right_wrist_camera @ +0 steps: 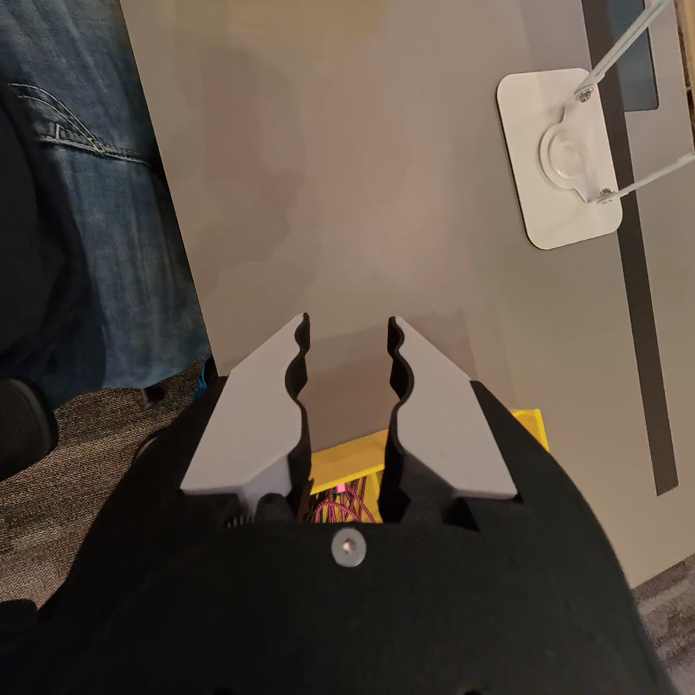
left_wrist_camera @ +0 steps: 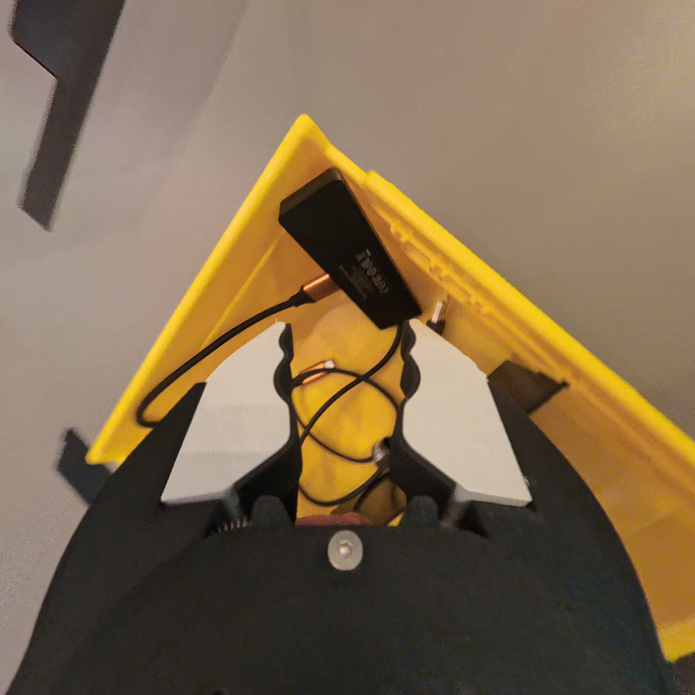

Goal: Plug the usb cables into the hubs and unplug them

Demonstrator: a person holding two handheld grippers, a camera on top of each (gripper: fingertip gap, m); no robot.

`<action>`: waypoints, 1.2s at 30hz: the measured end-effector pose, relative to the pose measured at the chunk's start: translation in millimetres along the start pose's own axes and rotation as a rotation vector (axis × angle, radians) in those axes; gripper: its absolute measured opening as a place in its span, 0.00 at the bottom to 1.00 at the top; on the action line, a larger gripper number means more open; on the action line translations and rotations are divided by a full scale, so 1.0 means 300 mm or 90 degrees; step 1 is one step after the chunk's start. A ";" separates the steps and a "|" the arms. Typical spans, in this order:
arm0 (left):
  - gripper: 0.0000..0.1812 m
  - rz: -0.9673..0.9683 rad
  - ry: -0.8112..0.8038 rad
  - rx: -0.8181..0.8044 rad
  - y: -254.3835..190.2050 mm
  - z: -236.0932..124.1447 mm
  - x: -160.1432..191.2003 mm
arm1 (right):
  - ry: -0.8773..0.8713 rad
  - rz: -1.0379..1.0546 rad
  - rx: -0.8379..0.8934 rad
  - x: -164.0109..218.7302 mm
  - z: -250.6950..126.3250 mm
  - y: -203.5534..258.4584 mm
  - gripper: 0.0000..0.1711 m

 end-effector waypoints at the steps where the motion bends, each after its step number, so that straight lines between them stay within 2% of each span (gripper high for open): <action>1: 0.31 -0.033 0.004 0.022 -0.001 0.031 -0.005 | -0.004 0.000 -0.002 -0.002 0.005 0.004 0.23; 3: 0.36 -0.085 0.027 0.074 -0.015 0.098 -0.011 | -0.013 -0.001 -0.008 -0.005 0.013 0.011 0.22; 5: 0.34 -0.107 0.064 0.084 -0.012 0.145 -0.011 | -0.017 -0.004 -0.014 -0.001 0.025 0.012 0.22; 6: 0.33 -0.117 0.067 0.096 -0.009 0.149 -0.019 | -0.016 0.000 -0.013 0.004 0.031 0.007 0.22; 8: 0.19 -0.128 0.051 0.119 -0.010 0.148 -0.038 | -0.018 0.007 -0.014 0.012 0.038 0.000 0.22; 15: 0.18 -0.123 0.020 0.086 0.003 0.105 -0.039 | -0.053 0.007 -0.027 -0.008 0.056 0.008 0.20; 19: 0.18 -0.086 -0.030 0.020 0.019 -0.010 -0.050 | -0.080 0.011 -0.032 -0.050 0.074 0.015 0.19; 23: 0.18 -0.011 -0.038 -0.063 0.022 -0.161 -0.066 | -0.112 -0.008 -0.037 -0.129 0.102 0.023 0.23; 29: 0.18 0.132 -0.093 -0.156 -0.043 -0.431 -0.190 | -0.202 -0.061 -0.019 -0.308 0.132 0.015 0.29; 32: 0.18 0.241 -0.087 -0.143 -0.140 -0.523 -0.267 | -0.244 -0.124 0.052 -0.412 0.128 0.002 0.33; 36: 0.18 0.422 -0.057 -0.081 -0.306 -0.581 -0.360 | -0.293 -0.257 0.200 -0.553 0.077 0.004 0.37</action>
Point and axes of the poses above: each gripper's, where its closed fingertips meet, z out along the fingers, x out of its underside, y = z × x across the jaws, the point moved 5 cm from there along -z, back along the fingers, and after that the axes turned 7 degrees about y, right-handed, at the moved point
